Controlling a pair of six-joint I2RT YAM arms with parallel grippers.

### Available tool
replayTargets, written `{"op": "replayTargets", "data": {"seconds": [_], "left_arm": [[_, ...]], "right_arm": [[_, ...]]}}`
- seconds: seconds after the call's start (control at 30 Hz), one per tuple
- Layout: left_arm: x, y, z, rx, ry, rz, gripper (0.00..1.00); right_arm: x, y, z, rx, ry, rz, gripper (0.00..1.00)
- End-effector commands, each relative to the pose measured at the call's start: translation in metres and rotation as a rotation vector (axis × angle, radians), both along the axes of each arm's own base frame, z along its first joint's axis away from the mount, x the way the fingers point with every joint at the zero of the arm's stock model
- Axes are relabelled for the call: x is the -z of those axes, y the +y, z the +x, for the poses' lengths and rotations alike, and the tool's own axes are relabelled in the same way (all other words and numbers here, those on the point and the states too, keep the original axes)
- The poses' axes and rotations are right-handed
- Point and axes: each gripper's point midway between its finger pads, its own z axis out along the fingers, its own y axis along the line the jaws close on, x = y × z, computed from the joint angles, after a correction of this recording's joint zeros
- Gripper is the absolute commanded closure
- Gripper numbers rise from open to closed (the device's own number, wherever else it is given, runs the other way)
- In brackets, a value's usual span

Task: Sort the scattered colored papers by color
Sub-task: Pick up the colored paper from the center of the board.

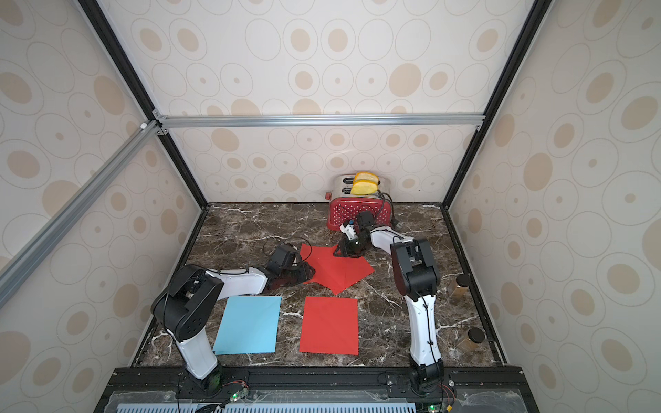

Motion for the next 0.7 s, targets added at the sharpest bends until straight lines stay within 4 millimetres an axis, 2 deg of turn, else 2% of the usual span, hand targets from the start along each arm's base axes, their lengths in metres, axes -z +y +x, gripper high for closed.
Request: {"op": "replayTargets", "data": {"seconds": [0.0,0.13,0.23,0.33,0.53,0.67], "left_arm": [[0.032,-0.007,-0.030,0.016,0.146,-0.087,0.45],[-0.004,-0.029,-0.020,0.042,0.068,-0.253,0.45],[-0.030,-0.039,-0.018,0.109,0.023,-0.296,0.44],[-0.032,-0.038,-0.020,0.178,0.017,-0.242,0.43],[-0.038,-0.028,-0.006,0.221,-0.032,-0.300,0.41],[-0.060,-0.030,0.013,0.228,-0.077,-0.409,0.41]], "right_arm": [[0.015,-0.009,-0.011,0.015,0.050,-0.034,0.54],[0.016,-0.009,-0.011,0.015,0.053,-0.034,0.54],[0.015,-0.010,-0.010,0.016,0.052,-0.032,0.54],[0.015,-0.010,-0.010,0.016,0.053,-0.031,0.54],[0.018,-0.010,-0.012,0.014,0.058,-0.032,0.53],[0.021,-0.011,-0.014,0.011,0.064,-0.038,0.53]]}}
